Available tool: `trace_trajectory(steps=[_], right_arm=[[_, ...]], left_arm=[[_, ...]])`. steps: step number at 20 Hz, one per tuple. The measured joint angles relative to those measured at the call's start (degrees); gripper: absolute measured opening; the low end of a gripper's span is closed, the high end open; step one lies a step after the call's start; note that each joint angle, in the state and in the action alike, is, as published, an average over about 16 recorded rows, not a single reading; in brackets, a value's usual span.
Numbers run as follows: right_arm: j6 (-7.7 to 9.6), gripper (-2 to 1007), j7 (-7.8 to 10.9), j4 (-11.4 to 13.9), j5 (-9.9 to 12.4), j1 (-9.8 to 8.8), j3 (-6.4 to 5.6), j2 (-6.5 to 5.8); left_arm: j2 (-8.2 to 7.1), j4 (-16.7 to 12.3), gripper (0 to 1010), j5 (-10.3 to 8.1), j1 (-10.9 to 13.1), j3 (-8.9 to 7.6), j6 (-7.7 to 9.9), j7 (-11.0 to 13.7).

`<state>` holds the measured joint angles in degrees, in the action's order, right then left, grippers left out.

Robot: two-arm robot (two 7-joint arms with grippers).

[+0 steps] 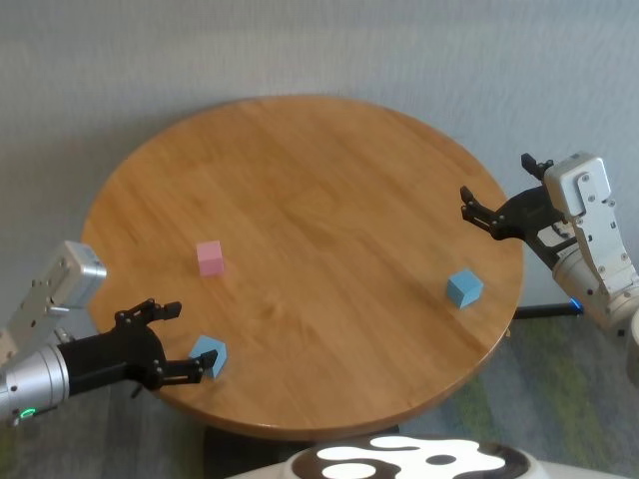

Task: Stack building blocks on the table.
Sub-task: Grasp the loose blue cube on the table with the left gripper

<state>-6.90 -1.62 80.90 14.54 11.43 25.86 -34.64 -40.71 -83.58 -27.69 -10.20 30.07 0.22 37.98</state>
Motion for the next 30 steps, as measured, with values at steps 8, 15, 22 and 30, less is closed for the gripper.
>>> trace_trajectory(steps=[8, 15, 22, 30], right_arm=[[0.00, 1005, 0.00, 0.00, 0.00, 0.00, 0.00, 0.00], [0.00, 1005, 0.00, 0.00, 0.00, 0.00, 0.00, 0.00], [0.00, 1005, 0.00, 0.00, 0.00, 0.00, 0.00, 0.00], [0.00, 1005, 0.00, 0.00, 0.00, 0.00, 0.00, 0.00]], left_arm=[[0.03, -3.20, 1000, 2.93, 1.29, -0.09, 3.25, -2.24], [0.57, -4.71, 1000, 5.24, 1.74, -0.05, 5.24, -3.79], [1.52, -5.44, 1000, 7.11, 2.12, -0.56, 6.84, -5.67], [2.92, -5.47, 1000, 7.56, 3.03, -1.92, 7.94, -6.99]])
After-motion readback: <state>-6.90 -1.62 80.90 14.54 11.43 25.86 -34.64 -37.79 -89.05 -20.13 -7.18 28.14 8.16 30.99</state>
